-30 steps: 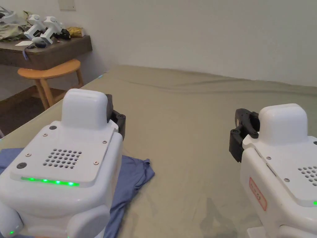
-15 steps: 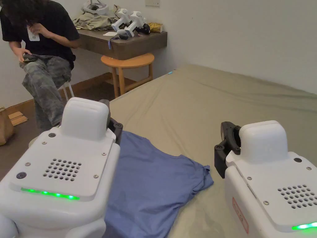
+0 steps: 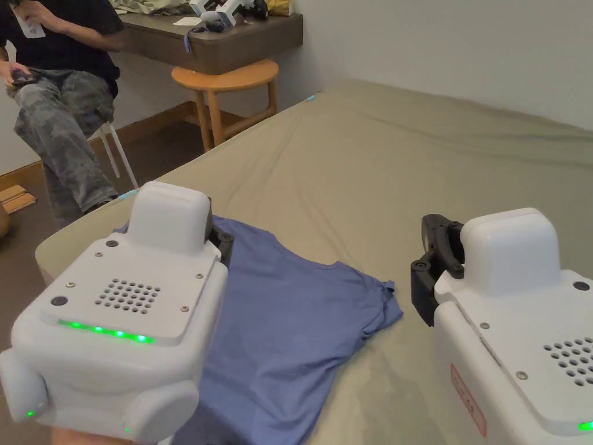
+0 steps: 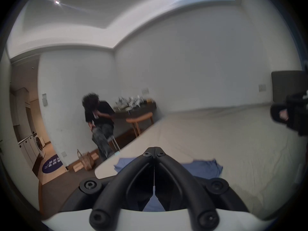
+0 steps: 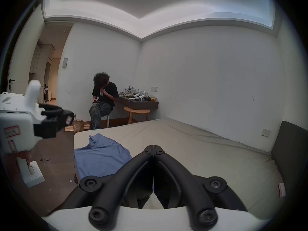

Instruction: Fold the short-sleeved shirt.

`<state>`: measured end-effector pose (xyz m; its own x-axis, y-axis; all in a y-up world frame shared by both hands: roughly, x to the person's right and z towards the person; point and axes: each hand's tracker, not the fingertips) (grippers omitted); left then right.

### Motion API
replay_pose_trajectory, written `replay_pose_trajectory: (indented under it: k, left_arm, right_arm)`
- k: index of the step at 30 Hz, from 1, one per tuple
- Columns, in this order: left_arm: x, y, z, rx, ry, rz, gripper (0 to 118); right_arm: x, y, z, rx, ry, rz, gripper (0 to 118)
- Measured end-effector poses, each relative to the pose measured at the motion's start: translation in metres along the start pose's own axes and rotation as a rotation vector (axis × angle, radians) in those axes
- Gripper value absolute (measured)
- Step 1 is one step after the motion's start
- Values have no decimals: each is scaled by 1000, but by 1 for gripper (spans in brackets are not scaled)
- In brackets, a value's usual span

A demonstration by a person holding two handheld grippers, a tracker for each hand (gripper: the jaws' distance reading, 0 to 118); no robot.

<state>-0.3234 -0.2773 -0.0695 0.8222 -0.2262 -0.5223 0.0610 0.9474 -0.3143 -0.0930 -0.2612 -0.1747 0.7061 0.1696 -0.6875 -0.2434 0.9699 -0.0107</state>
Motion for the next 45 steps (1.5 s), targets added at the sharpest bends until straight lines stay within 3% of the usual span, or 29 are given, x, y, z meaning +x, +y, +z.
replay_pose_trajectory:
  k: [4, 10, 12, 13, 14, 15, 16, 17, 18, 26, 29, 30, 31, 32, 33, 34, 36, 37, 39, 45]
  left_arm:
    - [3, -31, -65, -206, -113, 23, 0]
    - [14, -99, -181, -508, -209, -49, 0]
    - [18, -124, -214, -542, -244, -29, 0]
    - [21, -137, -231, -569, -237, -33, 16]
    - [23, -147, -245, -605, -218, -54, 62]
    - [24, -155, -256, -625, -217, -72, 101]
    - [27, -164, -267, -657, -213, -80, 118]
    - [29, -174, -279, -707, -198, -87, 110]
    - [26, -177, -284, -652, -203, -55, 110]
    - [35, -199, -314, -725, -185, -107, 116]
    - [47, -197, -307, -697, -160, -194, 112]
    - [50, -195, -305, -692, -205, -203, 99]
    - [51, -192, -301, -697, -295, -159, 77]
    - [55, -189, -298, -690, -366, -71, 32]
    - [60, -187, -295, -692, -359, -65, 0]
    - [71, -189, -289, -633, -274, -147, 0]
    - [66, -196, -298, -682, -295, -219, 0]
    - [58, -194, -301, -658, -300, -32, 0]
    - [38, -188, -306, -697, -332, 138, 0]
    - [19, -167, -266, -512, -315, 138, 0]
  right_arm:
    - [9, -12, -14, -36, -29, -6, 1]
    - [27, -35, -35, -116, -74, -24, 1]
    - [31, -43, -41, -138, -108, -10, 1]
    - [33, -47, -44, -145, -117, -7, 1]
    - [36, -50, -47, -158, -121, -8, 1]
    - [39, -53, -50, -171, -126, -13, 1]
    - [42, -56, -53, -188, -130, -21, 1]
    - [45, -60, -56, -202, -133, -24, 1]
    - [46, -63, -57, -211, -136, -22, 1]
    - [59, -75, -70, -257, -172, -28, 1]
    - [56, -77, -72, -255, -192, 7, 1]
    - [56, -77, -72, -256, -188, 5, 1]
    - [56, -77, -72, -258, -179, -5, 1]
    - [56, -77, -72, -260, -173, -14, 1]
    - [56, -77, -71, -260, -170, -18, 1]
    - [56, -77, -69, -261, -167, -21, 1]
    - [57, -75, -65, -264, -164, -26, 1]
    - [58, -75, -62, -264, -163, -29, 1]
    - [60, -73, -56, -260, -169, -33, 1]
    - [69, -63, -36, -240, -202, -54, 1]
